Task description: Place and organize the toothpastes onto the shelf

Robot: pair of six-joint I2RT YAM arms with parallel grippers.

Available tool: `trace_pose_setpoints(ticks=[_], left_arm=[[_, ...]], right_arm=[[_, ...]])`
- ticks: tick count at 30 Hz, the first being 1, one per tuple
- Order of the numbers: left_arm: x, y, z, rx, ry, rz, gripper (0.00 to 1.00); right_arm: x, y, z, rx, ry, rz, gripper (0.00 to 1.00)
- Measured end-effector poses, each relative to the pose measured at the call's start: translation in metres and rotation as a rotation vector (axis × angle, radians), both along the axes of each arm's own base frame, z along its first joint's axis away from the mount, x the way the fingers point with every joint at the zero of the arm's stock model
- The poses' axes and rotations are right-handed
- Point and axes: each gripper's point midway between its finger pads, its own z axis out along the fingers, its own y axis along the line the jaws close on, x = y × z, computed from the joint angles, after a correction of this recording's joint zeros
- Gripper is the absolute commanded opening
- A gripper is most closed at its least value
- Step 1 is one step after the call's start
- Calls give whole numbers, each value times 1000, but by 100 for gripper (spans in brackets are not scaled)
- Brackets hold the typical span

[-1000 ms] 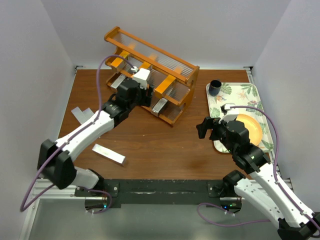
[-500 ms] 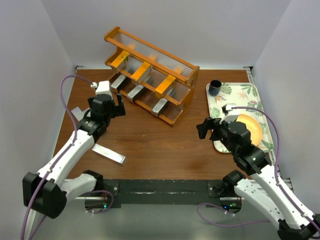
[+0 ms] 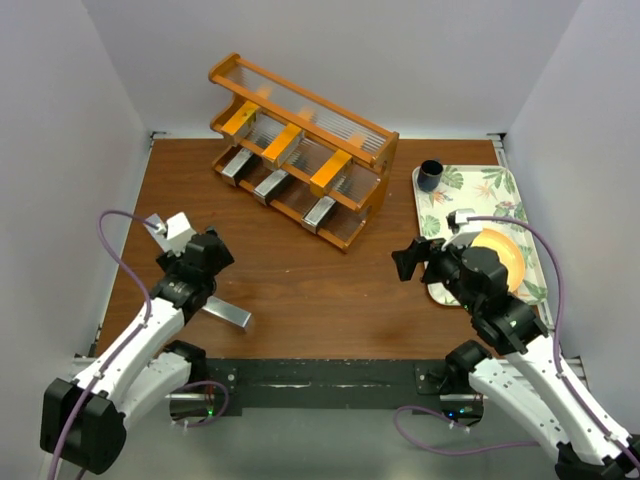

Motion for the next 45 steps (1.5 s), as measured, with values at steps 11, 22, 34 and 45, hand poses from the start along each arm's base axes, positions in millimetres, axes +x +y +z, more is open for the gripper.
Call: trace_pose_setpoints(ticks=[11, 22, 34, 45], left_arm=[[7, 19, -42, 23, 11, 199, 92], [25, 26, -73, 27, 50, 267, 81], [45, 23, -81, 1, 47, 286, 45], [46, 18, -70, 10, 80, 221, 22]], right_arm=[[-3, 2, 1, 14, -9, 20, 98], [-5, 6, 0, 19, -5, 41, 98], [-5, 6, -1, 18, -3, 42, 98], [-4, 7, -1, 17, -2, 41, 98]])
